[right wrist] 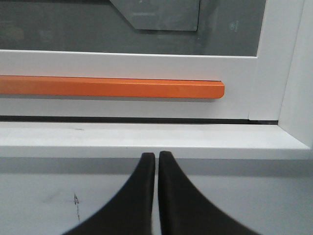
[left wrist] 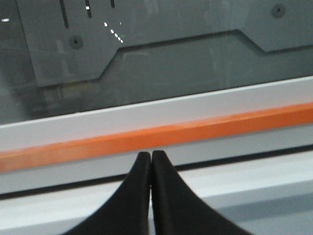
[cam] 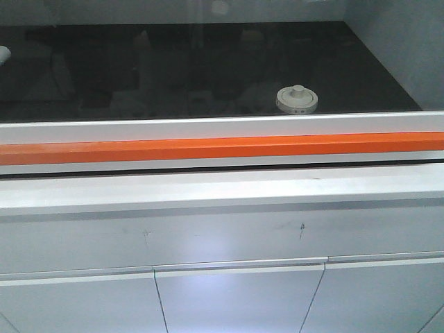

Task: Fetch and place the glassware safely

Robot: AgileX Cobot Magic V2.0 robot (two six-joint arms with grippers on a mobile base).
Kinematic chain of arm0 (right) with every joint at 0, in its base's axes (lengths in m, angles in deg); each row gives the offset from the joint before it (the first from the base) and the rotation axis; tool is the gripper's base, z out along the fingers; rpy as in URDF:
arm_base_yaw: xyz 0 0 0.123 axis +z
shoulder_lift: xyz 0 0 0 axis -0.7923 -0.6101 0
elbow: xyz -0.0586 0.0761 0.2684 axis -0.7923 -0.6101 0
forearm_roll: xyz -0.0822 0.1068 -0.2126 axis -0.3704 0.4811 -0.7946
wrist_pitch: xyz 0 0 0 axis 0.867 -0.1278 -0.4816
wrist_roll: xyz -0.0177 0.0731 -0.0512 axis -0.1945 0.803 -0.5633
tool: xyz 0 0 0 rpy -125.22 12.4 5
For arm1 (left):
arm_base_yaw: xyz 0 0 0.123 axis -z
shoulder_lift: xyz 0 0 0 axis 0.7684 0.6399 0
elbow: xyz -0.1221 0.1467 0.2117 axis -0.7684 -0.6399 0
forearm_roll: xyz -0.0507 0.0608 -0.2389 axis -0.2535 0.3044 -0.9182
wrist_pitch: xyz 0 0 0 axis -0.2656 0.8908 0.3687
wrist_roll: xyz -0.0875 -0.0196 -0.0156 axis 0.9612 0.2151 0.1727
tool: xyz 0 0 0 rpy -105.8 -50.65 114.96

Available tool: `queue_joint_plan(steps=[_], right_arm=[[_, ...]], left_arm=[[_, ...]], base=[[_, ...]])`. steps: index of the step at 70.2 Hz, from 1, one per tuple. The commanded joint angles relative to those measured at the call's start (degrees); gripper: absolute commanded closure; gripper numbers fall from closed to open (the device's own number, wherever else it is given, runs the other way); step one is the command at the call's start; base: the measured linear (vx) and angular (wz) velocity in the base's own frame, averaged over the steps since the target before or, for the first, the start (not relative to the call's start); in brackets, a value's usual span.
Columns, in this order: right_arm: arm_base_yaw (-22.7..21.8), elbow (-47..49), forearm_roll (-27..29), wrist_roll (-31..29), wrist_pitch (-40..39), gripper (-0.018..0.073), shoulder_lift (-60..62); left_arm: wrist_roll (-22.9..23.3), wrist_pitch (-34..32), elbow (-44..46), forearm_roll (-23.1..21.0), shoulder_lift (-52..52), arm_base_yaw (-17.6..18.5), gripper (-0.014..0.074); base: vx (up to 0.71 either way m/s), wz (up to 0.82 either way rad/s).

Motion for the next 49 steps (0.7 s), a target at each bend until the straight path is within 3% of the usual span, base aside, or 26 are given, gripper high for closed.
queue_joint_plan(steps=[1, 7, 12, 26, 38, 49], right_arm=[[0.06, -0.99, -0.34, 0.08, -8.41, 0.0563, 0.27], [0.06, -0.31, -0.34, 0.3, -14.61, 0.0563, 0.27], [0.06, 2.36, -0.34, 0.3, -15.83, 0.0563, 0.21], [0.06, 17.03, -0.34, 0.23, -10.37, 0.0563, -6.49], [0.06, 28.27, -0.48, 0.19, -9.58, 0.0563, -19.6], [0.06, 33.97, -0.48, 0.25, -11.33, 0.0563, -31.78]], left_arm=[[2.78, -11.48, -1.04, -0.71, -0.63, 0.02, 0.0603], [9.69, -16.9, -0.21, -0.87, -0.58, 0.02, 0.0603], [12.81, -16.61, 2.91, -0.8, -0.52, 0.02, 0.0603], [10.69, -5.93, 21.4, -0.06, 7.28, 0.02, 0.0603], [7.29, -5.38, 37.51, 0.01, 22.67, 0.02, 0.0603], [7.06, -4.3, 45.03, -0.18, 34.75, 0.02, 0.0603]], base=[[0.0, 0.0], [0.0, 0.0], [0.0, 0.0], [0.0, 0.0], [0.0, 0.0], [0.0, 0.0]])
